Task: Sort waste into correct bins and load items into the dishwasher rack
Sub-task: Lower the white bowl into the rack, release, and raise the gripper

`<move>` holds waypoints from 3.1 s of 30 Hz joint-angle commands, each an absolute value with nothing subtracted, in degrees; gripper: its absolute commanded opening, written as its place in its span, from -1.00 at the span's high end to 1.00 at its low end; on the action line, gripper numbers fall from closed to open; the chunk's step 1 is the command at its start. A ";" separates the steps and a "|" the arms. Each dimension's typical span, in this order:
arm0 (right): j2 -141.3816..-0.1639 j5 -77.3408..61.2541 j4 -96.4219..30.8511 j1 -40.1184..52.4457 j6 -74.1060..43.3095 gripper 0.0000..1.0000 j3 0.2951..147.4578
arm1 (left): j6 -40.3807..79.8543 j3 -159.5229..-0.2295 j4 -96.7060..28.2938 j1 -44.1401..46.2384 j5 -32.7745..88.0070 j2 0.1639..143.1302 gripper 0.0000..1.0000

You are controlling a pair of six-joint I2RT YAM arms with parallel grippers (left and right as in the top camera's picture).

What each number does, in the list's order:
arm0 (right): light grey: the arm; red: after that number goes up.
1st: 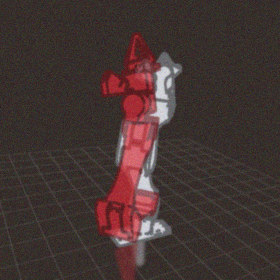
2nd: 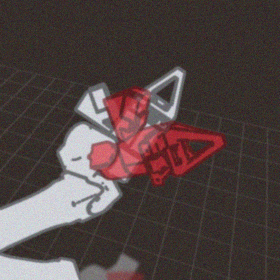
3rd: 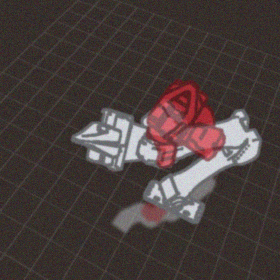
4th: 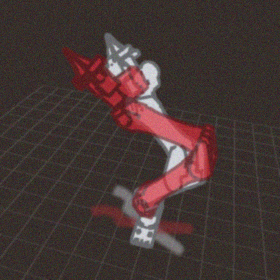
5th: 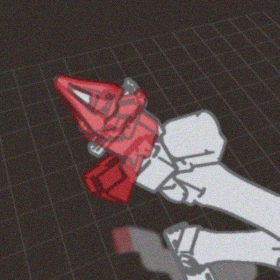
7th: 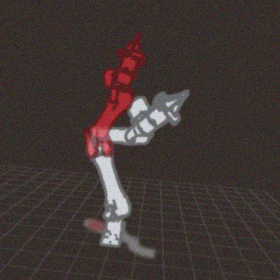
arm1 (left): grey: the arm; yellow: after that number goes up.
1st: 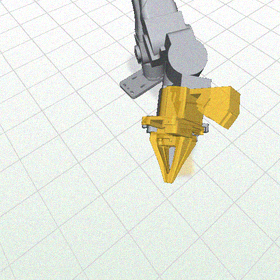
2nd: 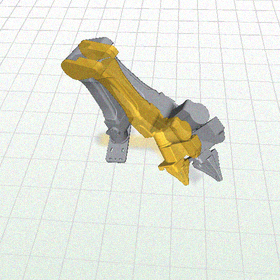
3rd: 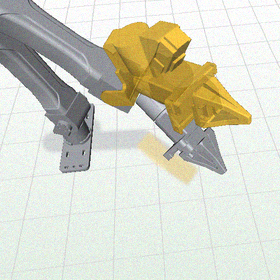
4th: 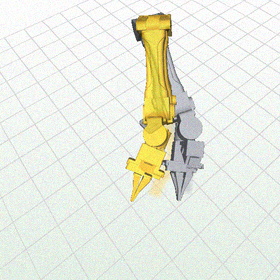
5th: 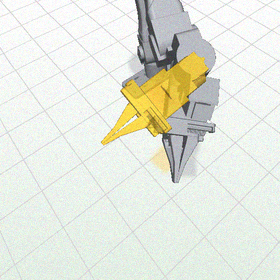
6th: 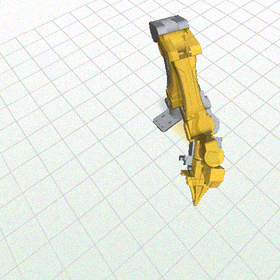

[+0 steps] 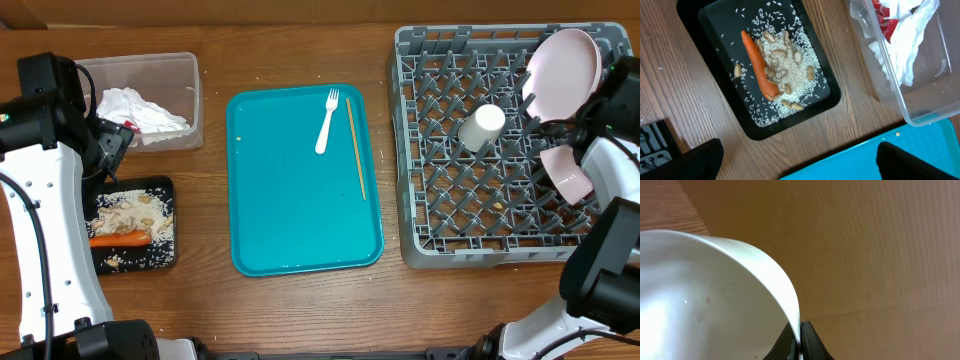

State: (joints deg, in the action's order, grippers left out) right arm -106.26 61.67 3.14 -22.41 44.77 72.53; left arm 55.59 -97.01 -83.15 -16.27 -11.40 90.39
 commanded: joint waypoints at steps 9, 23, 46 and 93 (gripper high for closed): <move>-106.87 58.52 2.74 -23.00 51.48 0.92 72.71 | 56.60 -97.01 -83.29 -16.47 -12.01 90.65 -0.99; -109.56 60.01 14.33 -23.00 64.38 0.92 72.71 | 56.60 -97.01 -83.29 -16.47 -11.99 90.65 -1.00; -114.85 63.59 14.44 -21.80 67.20 0.92 72.69 | 56.60 -96.99 -83.29 -16.49 -12.01 90.65 -0.99; -104.84 36.91 -33.06 -14.55 -9.17 0.03 76.16 | 56.60 -96.97 -83.29 -16.47 -12.01 90.65 -1.00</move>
